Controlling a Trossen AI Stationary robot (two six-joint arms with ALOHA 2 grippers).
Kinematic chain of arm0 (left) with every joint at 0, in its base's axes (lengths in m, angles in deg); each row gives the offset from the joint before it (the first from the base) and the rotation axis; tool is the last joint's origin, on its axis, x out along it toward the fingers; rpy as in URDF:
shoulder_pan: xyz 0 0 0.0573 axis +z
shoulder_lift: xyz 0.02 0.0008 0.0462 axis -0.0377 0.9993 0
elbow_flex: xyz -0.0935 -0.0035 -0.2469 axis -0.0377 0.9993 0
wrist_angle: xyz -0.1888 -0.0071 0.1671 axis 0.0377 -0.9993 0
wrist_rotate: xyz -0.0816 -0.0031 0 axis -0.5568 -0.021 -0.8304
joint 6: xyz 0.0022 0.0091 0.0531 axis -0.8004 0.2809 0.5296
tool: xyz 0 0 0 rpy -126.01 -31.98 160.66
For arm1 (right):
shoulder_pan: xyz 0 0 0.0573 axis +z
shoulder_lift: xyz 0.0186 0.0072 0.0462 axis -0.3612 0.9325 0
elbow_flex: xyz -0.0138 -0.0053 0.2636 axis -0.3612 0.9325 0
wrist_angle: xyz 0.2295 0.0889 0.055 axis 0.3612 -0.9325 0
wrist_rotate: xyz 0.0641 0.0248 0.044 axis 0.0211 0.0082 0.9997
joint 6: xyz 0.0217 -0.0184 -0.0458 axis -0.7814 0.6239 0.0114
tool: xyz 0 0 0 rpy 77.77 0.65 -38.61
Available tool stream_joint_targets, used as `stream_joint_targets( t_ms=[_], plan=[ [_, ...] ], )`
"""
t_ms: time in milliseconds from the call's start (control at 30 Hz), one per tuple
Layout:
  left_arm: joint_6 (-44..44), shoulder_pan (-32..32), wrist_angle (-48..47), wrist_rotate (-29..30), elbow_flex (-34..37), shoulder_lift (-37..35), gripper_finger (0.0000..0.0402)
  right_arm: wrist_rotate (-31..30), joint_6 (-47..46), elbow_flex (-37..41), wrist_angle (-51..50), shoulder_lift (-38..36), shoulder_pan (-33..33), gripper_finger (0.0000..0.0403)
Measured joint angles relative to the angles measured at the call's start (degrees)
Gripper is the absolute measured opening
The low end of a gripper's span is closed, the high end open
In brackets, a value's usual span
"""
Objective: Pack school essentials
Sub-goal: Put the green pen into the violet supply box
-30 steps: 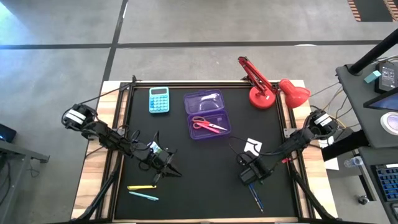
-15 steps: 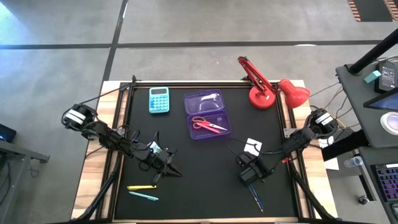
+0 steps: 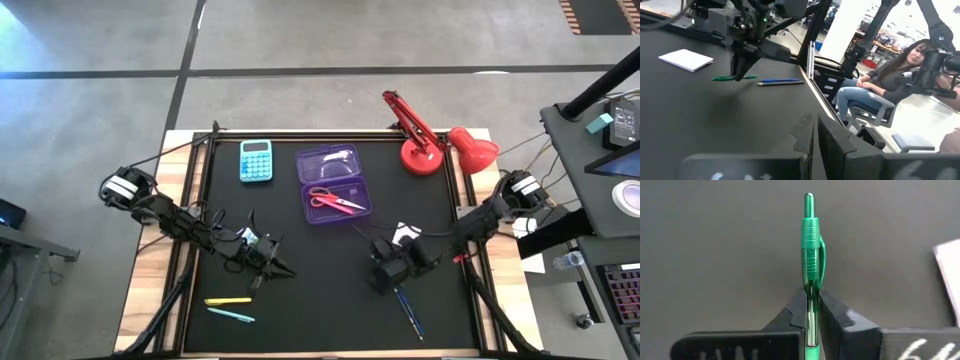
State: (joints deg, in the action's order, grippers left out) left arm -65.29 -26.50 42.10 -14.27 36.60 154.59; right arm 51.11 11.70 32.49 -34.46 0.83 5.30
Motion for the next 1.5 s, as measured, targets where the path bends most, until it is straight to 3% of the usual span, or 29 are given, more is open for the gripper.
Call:
stream_joint_targets(
  t_ms=[133,433,667,900,1100,1500],
  plan=[
    [-0.01,0.00,0.01,0.01,0.00,0.00,0.0008,-2.07,9.64,-0.04,5.31,-0.31,-4.50,0.0014],
    [-0.10,0.00,0.43,0.04,0.00,0.00,0.0008,-0.43,31.21,-0.04,20.94,-0.08,-17.31,0.0013],
    [-0.06,0.00,0.40,0.12,-0.01,0.00,0.0008,1.07,40.55,-0.07,34.58,0.18,-26.33,0.0013],
    [0.11,0.00,0.33,0.13,0.00,0.00,0.0008,1.10,48.38,-0.08,41.76,0.62,-32.89,0.0013],
    [2.98,0.00,0.31,0.13,-0.02,0.00,0.0008,0.99,53.73,-0.09,40.60,1.02,-35.90,0.0013],
    [2.98,0.00,0.11,0.11,0.00,0.00,0.0008,1.16,58.55,-0.09,38.71,5.44,-35.73,0.0013]
  ],
)
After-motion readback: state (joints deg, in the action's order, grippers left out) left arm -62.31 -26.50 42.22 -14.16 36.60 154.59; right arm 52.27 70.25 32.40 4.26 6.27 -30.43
